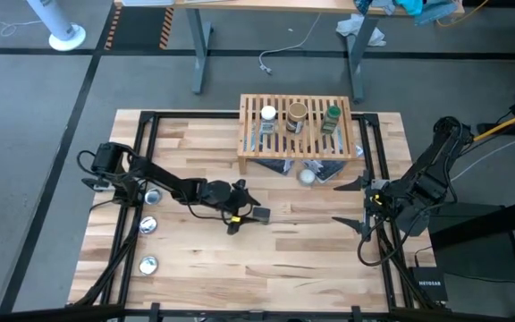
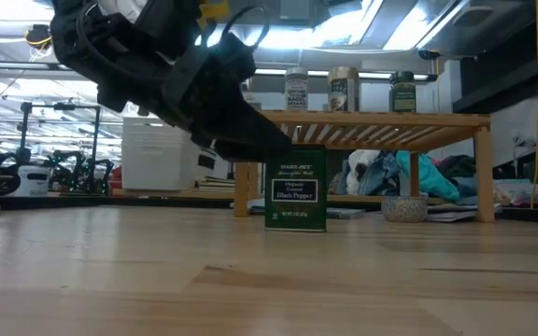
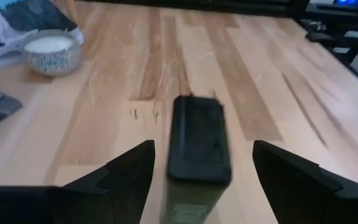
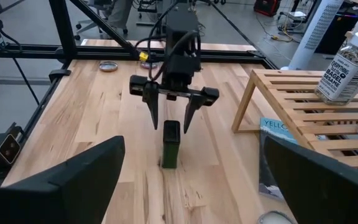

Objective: Shelf spices
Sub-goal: Put the black seasoning can on the shelf

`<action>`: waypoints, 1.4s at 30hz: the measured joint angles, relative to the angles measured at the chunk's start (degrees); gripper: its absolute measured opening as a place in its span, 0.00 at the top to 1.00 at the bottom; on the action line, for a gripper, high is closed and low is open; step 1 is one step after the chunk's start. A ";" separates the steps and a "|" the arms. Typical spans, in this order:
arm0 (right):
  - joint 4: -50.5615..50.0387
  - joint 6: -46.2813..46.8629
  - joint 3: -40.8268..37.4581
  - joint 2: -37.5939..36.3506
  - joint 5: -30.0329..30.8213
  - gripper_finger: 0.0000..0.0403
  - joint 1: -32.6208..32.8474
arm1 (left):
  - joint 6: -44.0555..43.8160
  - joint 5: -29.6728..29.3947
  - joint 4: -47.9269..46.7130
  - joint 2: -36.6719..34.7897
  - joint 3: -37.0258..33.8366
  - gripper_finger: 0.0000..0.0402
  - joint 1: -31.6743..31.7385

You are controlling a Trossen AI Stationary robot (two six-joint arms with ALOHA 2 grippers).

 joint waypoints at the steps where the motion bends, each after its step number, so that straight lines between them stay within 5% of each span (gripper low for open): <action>1: 0.00 0.00 0.00 0.00 0.00 0.03 0.00 | -0.03 0.00 0.03 0.36 0.00 0.34 0.12; 15: -0.05 0.00 0.00 0.02 -0.02 0.03 -0.02 | 0.10 0.84 6.06 10.55 5.30 0.37 0.41; 24: -0.09 0.00 0.00 0.02 -0.04 0.03 -0.02 | -0.14 0.81 6.04 10.61 5.92 0.74 0.41; 35: -0.07 0.00 0.02 0.02 -0.15 0.03 -0.02 | -1.27 0.83 7.76 9.80 5.93 0.75 0.41; 42: -0.02 0.00 0.02 0.02 -0.20 0.03 -0.02 | 2.67 0.83 3.14 1.75 6.12 0.75 0.72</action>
